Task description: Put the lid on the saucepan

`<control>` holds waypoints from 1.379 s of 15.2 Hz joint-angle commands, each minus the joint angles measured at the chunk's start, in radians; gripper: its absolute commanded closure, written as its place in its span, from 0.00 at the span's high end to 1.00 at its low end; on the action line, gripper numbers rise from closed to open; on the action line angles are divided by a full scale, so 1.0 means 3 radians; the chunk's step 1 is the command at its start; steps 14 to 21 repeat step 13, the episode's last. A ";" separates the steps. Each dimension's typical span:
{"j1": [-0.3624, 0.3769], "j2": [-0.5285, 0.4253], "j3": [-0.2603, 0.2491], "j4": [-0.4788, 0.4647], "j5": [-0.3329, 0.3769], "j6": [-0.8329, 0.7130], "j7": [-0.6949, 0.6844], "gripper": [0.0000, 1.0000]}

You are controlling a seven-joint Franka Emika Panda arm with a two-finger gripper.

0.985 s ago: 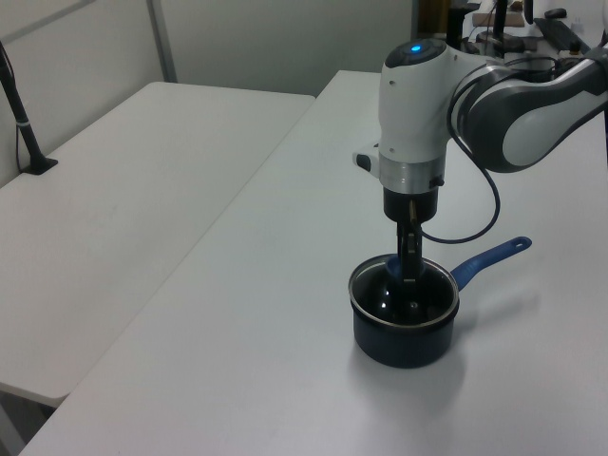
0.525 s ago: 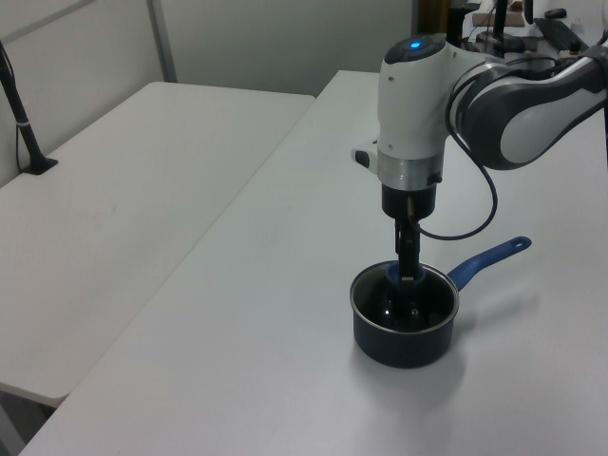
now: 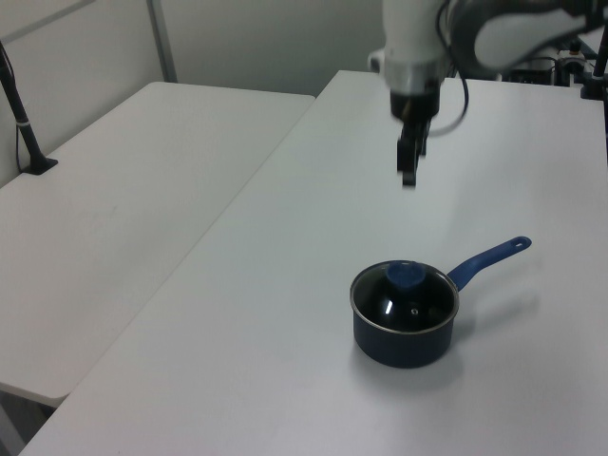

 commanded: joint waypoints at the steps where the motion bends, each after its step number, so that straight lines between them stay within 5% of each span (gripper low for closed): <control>1: -0.0498 -0.0343 0.0026 -0.0141 -0.0030 -0.0107 -0.0166 1.00; 6: -0.0908 -0.0564 0.0021 -0.0136 0.0067 -0.0394 -0.0372 1.00; 11: -0.0996 -0.0574 0.0016 -0.0059 0.0262 -0.0394 -0.0356 1.00; 21: -0.1001 -0.0574 0.0016 -0.0054 0.0262 -0.0394 -0.0356 1.00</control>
